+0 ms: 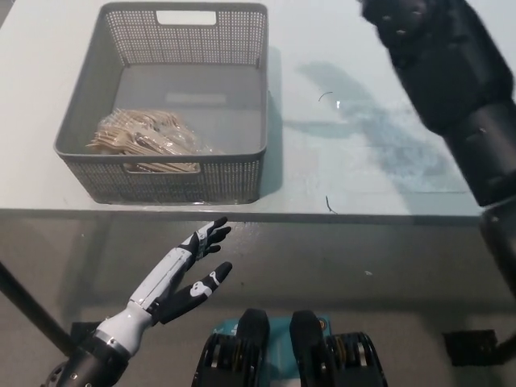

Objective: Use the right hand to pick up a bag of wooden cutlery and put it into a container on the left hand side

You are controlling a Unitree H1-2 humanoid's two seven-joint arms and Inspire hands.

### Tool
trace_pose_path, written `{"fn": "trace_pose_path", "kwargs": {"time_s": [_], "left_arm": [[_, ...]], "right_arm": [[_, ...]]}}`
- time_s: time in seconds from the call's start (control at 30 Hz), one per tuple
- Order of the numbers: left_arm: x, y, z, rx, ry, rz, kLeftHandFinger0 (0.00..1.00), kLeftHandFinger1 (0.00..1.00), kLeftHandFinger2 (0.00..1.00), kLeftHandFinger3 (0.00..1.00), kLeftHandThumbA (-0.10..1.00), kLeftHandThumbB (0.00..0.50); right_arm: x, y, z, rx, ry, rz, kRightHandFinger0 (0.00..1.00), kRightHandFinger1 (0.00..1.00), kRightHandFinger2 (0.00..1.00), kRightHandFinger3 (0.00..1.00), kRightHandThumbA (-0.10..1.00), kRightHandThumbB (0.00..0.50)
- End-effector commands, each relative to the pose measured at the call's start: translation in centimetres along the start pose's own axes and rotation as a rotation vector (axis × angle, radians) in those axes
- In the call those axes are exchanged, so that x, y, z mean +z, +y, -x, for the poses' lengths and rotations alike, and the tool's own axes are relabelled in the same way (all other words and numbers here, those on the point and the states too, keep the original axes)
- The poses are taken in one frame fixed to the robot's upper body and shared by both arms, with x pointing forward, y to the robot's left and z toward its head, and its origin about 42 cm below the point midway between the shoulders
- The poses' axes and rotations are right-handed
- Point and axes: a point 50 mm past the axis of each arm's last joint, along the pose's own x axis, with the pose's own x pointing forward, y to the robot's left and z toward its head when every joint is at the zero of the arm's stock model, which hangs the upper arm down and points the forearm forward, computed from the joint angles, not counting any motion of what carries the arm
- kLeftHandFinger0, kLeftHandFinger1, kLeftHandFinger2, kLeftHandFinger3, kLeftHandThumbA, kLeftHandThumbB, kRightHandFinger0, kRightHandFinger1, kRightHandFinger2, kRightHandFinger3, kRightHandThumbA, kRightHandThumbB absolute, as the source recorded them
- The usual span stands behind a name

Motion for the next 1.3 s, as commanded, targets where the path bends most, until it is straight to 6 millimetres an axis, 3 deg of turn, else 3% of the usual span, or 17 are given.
{"fn": "trace_pose_path", "kwargs": {"time_s": [0.0, 0.1, 0.17, 0.23, 0.3, 0.4, 0.47, 0.6, 0.63, 0.73, 0.83, 0.87, 0.9, 1.03, 1.07, 1.13, 1.27], "left_arm": [[1.1, 1.6, 0.1, -0.002, -0.03, -0.039, 1.0, 1.0, 1.0, 1.0, 0.72, 0.26], [0.8, 1.4, 0.4, 0.008, -0.029, -0.027, 1.0, 1.0, 1.0, 1.0, 0.7, 0.261], [0.8, 1.4, 0.4, 0.009, -0.028, -0.027, 1.0, 1.0, 1.0, 1.0, 0.7, 0.261], [0.6, 1.4, 0.7, 0.022, -0.018, -0.039, 1.0, 1.0, 1.0, 1.0, 0.72, 0.267], [0.5, 1.5, 0.8, 0.029, -0.008, -0.032, 1.0, 1.0, 1.0, 1.0, 0.74, 0.268], [0.3, 1.4, 1.1, 0.037, 0.003, -0.024, 1.0, 1.0, 1.0, 1.0, 0.76, 0.274], [0.1, 1.3, 1.3, 0.038, 0.008, -0.017, 1.0, 1.0, 1.0, 1.0, 0.76, 0.263], [0.0, 1.2, 1.4, 0.04, 0.009, -0.014, 1.0, 1.0, 1.0, 1.0, 0.75, 0.256], [-0.2, 1.2, 1.5, 0.046, 0.016, -0.001, 1.0, 1.0, 1.0, 1.0, 0.76, 0.257], [-0.5, 1.1, 1.6, 0.045, 0.023, 0.0, 1.0, 1.0, 1.0, 1.0, 0.79, 0.244], [-0.5, 1.1, 1.6, 0.045, 0.024, -0.001, 1.0, 1.0, 1.0, 1.0, 0.79, 0.244], [-0.8, 1.0, 2.0, 0.054, 0.027, 0.01, 1.0, 1.0, 1.0, 1.0, 0.8, 0.212], [-0.9, 1.0, 2.1, 0.058, 0.027, 0.01, 1.0, 1.0, 1.0, 1.0, 0.8, 0.202], [-0.9, 1.0, 2.3, 0.064, 0.026, 0.014, 1.0, 1.0, 1.0, 1.0, 0.8, 0.186], [-1.0, 0.9, 2.4, 0.062, 0.027, 0.019, 1.0, 1.0, 1.0, 1.0, 0.79, 0.162], [-1.2, 0.7, 2.5, 0.062, 0.029, 0.021, 1.0, 1.0, 1.0, 1.0, 0.78, 0.152], [-1.6, 0.4, 3.0, 0.067, 0.034, 0.027, 1.0, 1.0, 1.0, 1.0, 0.77, 0.134]], "right_arm": [[0.3, -7.2, 6.6, -0.129, -0.089, -0.066, 1.0, 1.0, 1.0, 1.0, 1.0, 0.421], [-0.7, -6.5, 11.2, -0.189, -0.151, -0.169, 1.0, 1.0, 1.0, 1.0, 0.94, 0.411], [-0.7, -6.4, 11.6, -0.192, -0.153, -0.177, 1.0, 1.0, 1.0, 1.0, 0.94, 0.41], [-1.2, -4.3, 16.3, -0.314, -0.253, -0.296, 1.0, 1.0, 1.0, 1.0, 0.91, 0.363], [-1.6, -2.2, 19.8, -0.359, -0.298, -0.395, 1.0, 1.0, 1.0, 1.0, 0.9, 0.381], [-1.6, -0.5, 22.2, -0.375, -0.314, -0.44, 1.0, 1.0, 1.0, 1.0, 0.96, 0.397], [-1.7, 1.3, 24.3, -0.38, -0.302, -0.556, 1.0, 1.0, 1.0, 1.0, 0.93, 0.404], [-1.7, 2.1, 25.1, -0.378, -0.297, -0.6, 1.0, 1.0, 1.0, 1.0, 0.91, 0.385], [-2.7, 5.4, 27.7, -0.356, -0.284, -0.709, 1.0, 1.0, 1.0, 1.0, 0.91, 0.333], [-3.6, 8.6, 30.5, -0.357, -0.208, -0.796, 1.0, 1.0, 1.0, 1.0, 0.93, 0.347], [-3.6, 8.7, 30.6, -0.357, -0.205, -0.803, 1.0, 1.0, 1.0, 1.0, 0.93, 0.348], [-4.7, 13.3, 33.2, -0.325, -0.105, -0.891, 1.0, 1.0, 1.0, 1.0, 0.98, 0.335], [-5.2, 15.2, 34.3, -0.314, -0.056, -0.932, 1.0, 1.0, 1.0, 1.0, 0.97, 0.316], [-5.7, 16.8, 35.3, -0.304, -0.001, -0.963, 1.0, 1.0, 1.0, 1.0, 0.95, 0.309], [-6.6, 19.2, 37.3, -0.29, 0.073, -0.99, 1.0, 1.0, 1.0, 1.0, 0.96, 0.277], [-7.3, 21.6, 39.6, -0.261, 0.167, -1.016, 1.0, 1.0, 1.0, 1.0, 0.96, 0.26], [-8.1, 23.3, 41.2, -0.247, 0.23, -1.038, 1.0, 1.0, 1.0, 1.0, 0.95, 0.297]]}}
